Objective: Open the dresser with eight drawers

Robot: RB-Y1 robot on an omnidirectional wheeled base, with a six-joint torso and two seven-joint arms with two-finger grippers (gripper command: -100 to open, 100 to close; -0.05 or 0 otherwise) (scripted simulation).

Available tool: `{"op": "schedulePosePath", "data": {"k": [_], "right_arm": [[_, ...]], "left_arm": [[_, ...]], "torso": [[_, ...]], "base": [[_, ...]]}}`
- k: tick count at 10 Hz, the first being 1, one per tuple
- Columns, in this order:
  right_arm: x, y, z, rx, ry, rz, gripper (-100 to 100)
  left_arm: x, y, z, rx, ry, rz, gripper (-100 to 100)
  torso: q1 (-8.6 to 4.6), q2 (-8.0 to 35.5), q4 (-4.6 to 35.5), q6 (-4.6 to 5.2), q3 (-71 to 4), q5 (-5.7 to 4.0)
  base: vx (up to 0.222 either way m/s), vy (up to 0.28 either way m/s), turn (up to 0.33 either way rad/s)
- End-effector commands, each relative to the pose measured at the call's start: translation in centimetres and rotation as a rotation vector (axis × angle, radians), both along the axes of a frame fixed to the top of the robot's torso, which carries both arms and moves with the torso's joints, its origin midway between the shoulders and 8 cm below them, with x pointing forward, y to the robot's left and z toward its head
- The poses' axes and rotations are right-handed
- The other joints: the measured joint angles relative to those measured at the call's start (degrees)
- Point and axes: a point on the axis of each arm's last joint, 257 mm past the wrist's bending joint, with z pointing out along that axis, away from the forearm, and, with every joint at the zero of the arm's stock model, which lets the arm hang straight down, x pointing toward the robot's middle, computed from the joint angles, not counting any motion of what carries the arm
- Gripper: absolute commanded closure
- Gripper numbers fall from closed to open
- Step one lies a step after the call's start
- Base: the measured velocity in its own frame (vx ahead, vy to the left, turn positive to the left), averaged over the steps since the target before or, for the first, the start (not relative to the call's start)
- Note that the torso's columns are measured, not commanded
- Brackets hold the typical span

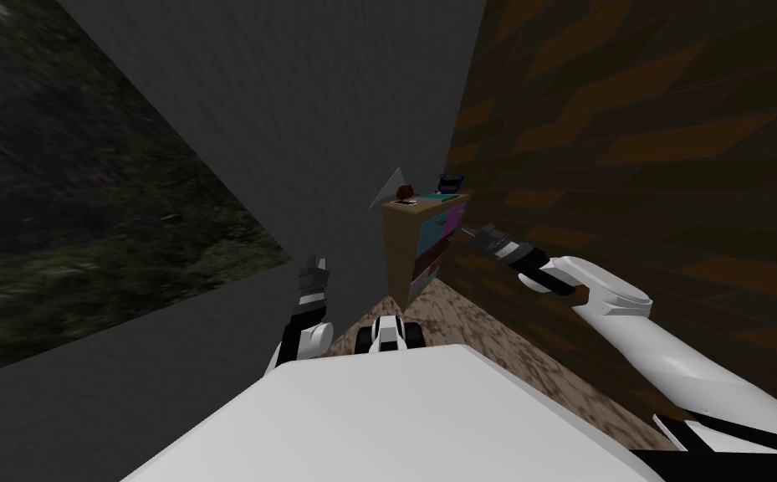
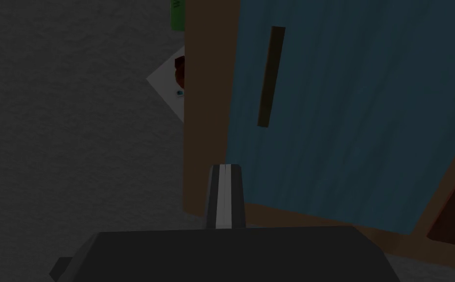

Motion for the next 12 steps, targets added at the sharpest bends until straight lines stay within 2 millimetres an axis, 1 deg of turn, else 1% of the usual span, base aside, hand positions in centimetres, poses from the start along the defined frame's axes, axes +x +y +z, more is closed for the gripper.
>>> {"op": "schedulePosePath", "data": {"k": [1,3,4,5,6,7,8,9,10,12], "right_arm": [[0.1,-0.1,-0.8,0.002,0.0,-0.013,-100],[0.2,-0.2,-1.6,0.006,0.001,-0.025,-100],[0.1,-0.1,-1.4,0.006,0.001,-0.021,-100],[0.5,-0.5,-0.3,0.002,0.0,-0.027,-100],[0.3,-0.3,-0.7,0.001,-0.001,-0.023,-100],[0.3,-0.4,-0.6,0.002,0.0,-0.025,100],[0.1,-0.1,-0.5,0.005,-0.002,-0.013,100],[0.1,-0.1,-0.5,0.005,-0.002,-0.013,100],[-0.1,0.0,-0.4,0.006,-0.003,-0.007,100],[-0.3,0.3,-0.2,0.008,-0.005,0.005,100]], "left_arm": [[0.0,0.0,0.0,0.0,0.0,0.0,0],[0.0,0.0,0.0,0.0,0.0,0.0,0],[0.0,0.0,0.0,0.0,0.0,0.0,0],[0.0,-0.1,-0.1,-0.001,0.001,-0.001,0],[0.0,-0.3,-0.5,-0.004,0.012,-0.006,0],[0.0,-0.3,-0.6,-0.004,0.015,-0.007,0],[0.0,-0.2,-0.3,-0.003,0.007,-0.006,0],[-0.1,0.2,0.7,0.011,-0.018,0.008,0],[-0.2,0.2,0.7,0.016,-0.019,0.01,0],[-0.1,0.2,0.7,0.015,-0.018,0.01,0]], "torso": [[0.29,-0.3,-0.1,-0.03,-0.2,0.09],[0.09,0.0,0.0,0.0,0.0,0.06],[-0.04,0.2,0.1,0.02,0.1,0.01],[-0.27,0.5,0.2,0.07,0.3,-0.07],[0.1,0.2,0.3,0.0,0.1,-0.1],[0.16,0.1,0.1,-0.02,0.0,-0.01],[-0.11,0.3,0.0,-0.04,0.2,0.05],[-0.98,1.2,0.0,-0.1,0.7,0.11],[-0.95,1.2,0.3,0.01,0.6,-0.12],[-0.32,0.7,0.3,0.17,0.4,0.02]], "base": [[0.137,0.082,0.049],[0.153,0.112,0.051],[0.075,0.058,0.013],[0.054,0.055,0.036],[0.021,0.02,0.0],[0.008,0.005,-0.011],[-0.042,-0.023,-0.104],[-0.118,-0.096,-0.025],[-0.152,-0.114,-0.011],[-0.148,-0.111,-0.075]]}}
